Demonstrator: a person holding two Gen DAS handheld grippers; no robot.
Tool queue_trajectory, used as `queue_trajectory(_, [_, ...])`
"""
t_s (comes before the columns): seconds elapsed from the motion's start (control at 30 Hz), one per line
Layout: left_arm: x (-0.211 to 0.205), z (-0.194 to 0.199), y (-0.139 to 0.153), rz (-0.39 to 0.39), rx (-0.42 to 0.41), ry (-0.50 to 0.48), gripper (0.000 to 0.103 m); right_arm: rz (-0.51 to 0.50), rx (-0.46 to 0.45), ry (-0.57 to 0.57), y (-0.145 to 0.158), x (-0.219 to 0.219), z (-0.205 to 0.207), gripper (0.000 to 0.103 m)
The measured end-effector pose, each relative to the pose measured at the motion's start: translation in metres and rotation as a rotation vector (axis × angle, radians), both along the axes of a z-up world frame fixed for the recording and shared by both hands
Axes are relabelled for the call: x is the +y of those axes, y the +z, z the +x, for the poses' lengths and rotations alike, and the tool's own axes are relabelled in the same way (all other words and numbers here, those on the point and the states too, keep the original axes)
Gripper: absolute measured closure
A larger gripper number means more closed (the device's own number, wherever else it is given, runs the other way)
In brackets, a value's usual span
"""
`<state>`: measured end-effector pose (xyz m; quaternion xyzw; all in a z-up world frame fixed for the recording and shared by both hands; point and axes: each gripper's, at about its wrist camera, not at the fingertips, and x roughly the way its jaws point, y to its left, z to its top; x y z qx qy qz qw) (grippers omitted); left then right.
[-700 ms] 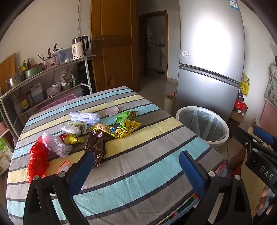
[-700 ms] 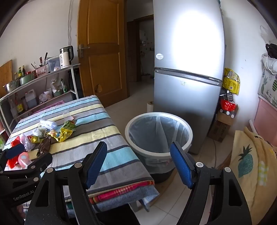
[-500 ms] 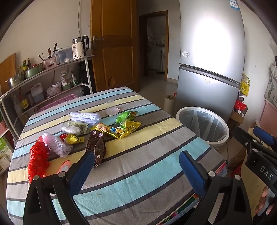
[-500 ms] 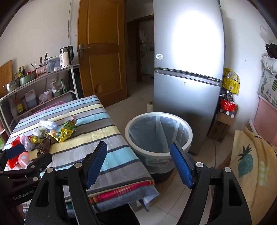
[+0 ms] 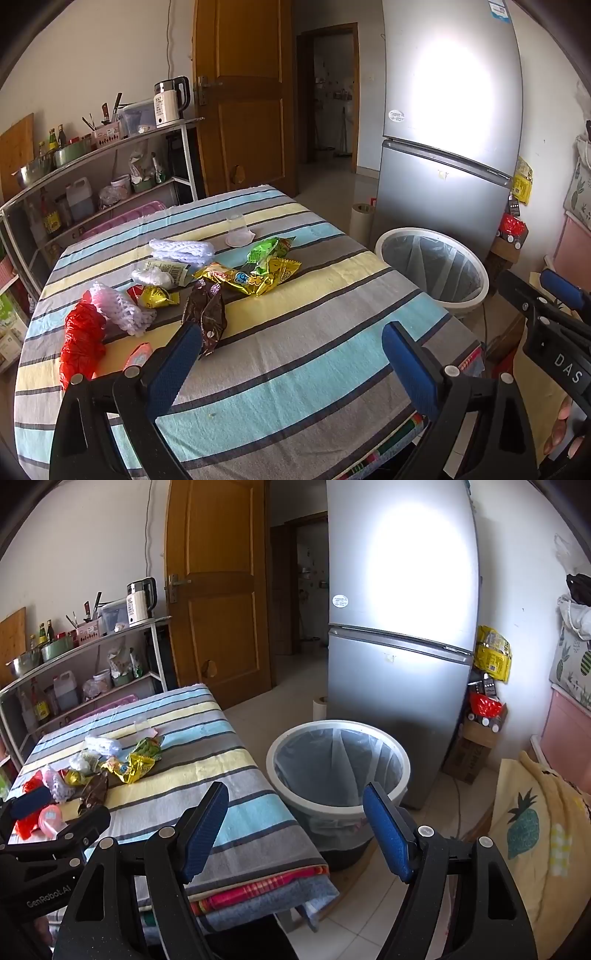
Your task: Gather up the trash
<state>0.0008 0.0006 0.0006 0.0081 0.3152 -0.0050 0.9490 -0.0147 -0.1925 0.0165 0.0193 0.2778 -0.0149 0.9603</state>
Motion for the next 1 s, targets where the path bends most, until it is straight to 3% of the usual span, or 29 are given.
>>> queue_trajectory(1.0, [-0.0014, -0.0017, 0.0018, 0.001, -0.003, -0.001, 0.004, -0.002, -0.004, 0.000, 0.0005, 0.0006, 0.0011, 0.027])
